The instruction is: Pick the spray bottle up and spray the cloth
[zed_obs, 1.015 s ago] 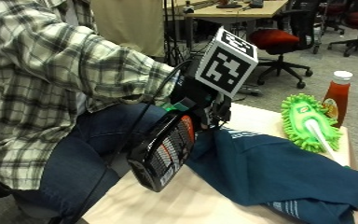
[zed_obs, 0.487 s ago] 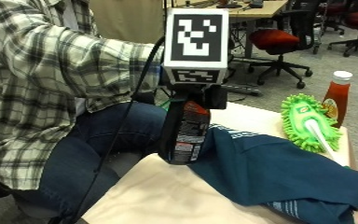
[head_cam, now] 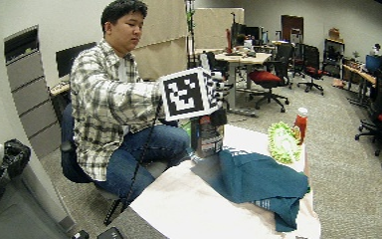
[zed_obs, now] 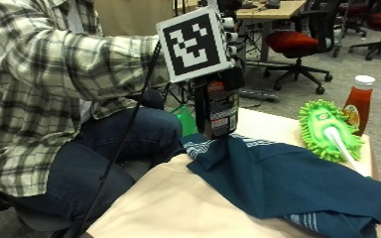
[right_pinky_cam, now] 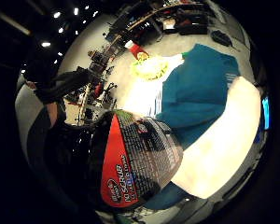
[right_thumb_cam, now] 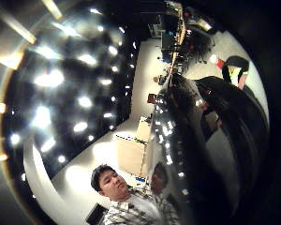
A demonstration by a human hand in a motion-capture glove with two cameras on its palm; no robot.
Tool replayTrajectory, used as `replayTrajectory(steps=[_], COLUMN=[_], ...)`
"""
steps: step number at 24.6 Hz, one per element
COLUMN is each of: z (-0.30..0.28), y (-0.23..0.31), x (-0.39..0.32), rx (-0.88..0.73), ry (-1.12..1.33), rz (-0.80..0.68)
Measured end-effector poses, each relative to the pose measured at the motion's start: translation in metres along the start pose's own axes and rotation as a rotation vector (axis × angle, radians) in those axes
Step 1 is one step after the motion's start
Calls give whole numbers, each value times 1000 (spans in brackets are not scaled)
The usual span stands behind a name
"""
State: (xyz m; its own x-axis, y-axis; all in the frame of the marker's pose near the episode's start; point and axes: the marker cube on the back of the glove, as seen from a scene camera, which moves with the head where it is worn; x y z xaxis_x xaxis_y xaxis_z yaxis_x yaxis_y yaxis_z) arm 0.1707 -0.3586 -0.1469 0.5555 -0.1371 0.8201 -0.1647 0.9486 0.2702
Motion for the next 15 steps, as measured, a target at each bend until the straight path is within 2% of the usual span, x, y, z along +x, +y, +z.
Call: replayTrajectory(steps=[7, 15], z=[81, 134], y=[-16, -35], x=[12, 48], rx=[49, 36], ry=[-171, -161], rz=[-47, -6])
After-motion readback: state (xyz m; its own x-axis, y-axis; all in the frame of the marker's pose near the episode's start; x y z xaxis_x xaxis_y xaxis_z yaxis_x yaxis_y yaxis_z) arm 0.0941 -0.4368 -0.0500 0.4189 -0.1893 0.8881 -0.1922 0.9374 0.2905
